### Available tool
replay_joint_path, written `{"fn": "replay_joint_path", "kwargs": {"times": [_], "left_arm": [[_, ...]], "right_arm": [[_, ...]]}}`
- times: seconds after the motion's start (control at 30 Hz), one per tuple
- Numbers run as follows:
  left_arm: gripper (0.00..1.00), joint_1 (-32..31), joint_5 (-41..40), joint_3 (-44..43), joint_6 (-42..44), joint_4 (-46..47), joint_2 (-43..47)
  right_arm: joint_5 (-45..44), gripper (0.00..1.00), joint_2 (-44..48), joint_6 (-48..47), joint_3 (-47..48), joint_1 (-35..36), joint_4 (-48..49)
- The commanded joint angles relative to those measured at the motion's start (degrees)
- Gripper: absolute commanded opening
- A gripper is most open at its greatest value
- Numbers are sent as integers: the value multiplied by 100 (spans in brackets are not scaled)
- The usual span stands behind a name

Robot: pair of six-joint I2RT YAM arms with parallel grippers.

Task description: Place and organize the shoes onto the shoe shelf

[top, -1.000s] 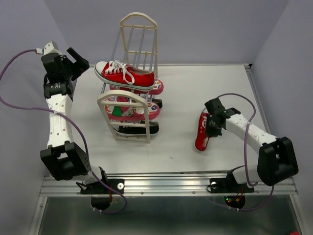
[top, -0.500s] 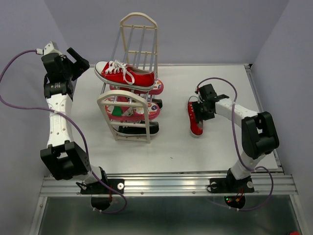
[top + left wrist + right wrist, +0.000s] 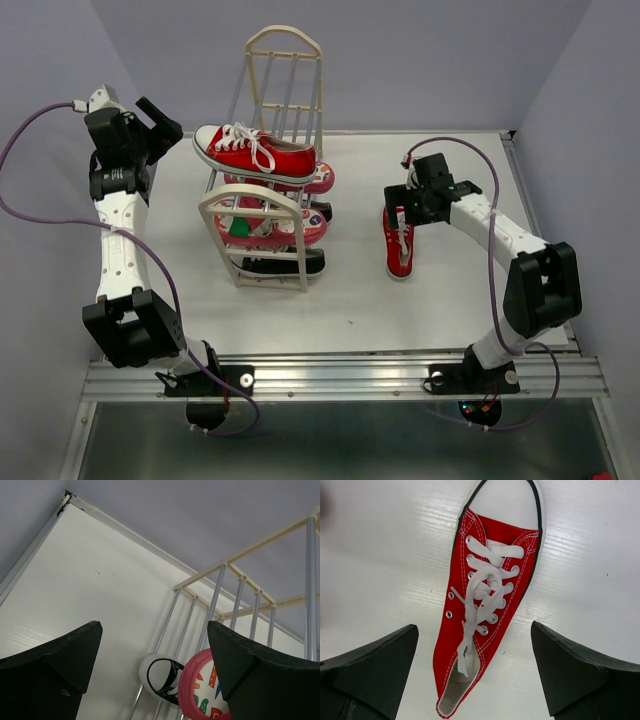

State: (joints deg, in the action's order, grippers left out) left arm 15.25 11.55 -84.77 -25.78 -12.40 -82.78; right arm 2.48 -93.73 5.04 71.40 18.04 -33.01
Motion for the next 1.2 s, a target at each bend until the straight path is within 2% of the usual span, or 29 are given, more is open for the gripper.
{"fn": "replay_joint_path", "kwargs": {"times": [0.0,0.13,0.4,0.57,0.73,0.9,0.97,1.03,1.07,1.1,1.13,1.17], "left_arm": [[99,22,-21,-162,-76,168,157],[99,31,-48,-154,-85,124,175],[99,31,-39,-189,-129,124,78],[99,31,5,-163,-138,115,25],[99,31,-21,-189,-120,72,34],[99,31,-56,-180,-120,45,60],[99,31,-57,-180,-129,45,60],[99,22,-57,-171,-129,45,61],[99,31,-57,-171,-146,62,69],[99,22,-39,-163,-147,63,69],[99,31,-39,-154,-155,63,69],[99,22,-22,-154,-147,63,69]], "right_arm": [[-44,100,198,269,-231,-20,93],[-389,100,75,436,-565,33,207],[314,100,-128,726,-1066,367,839],[227,100,-224,972,-1242,419,990],[-239,100,-242,1140,-1461,534,1008],[-1361,100,-154,1359,-1655,937,736],[-1521,99,-102,1420,-1690,1043,560],[-1610,83,-5,1482,-1743,1114,577],[-1671,71,22,1500,-1760,1114,638],[-1742,58,39,1570,-1787,1114,708],[-1899,34,48,1570,-1804,1114,839],[-2014,24,39,1579,-1813,1114,919]]}}
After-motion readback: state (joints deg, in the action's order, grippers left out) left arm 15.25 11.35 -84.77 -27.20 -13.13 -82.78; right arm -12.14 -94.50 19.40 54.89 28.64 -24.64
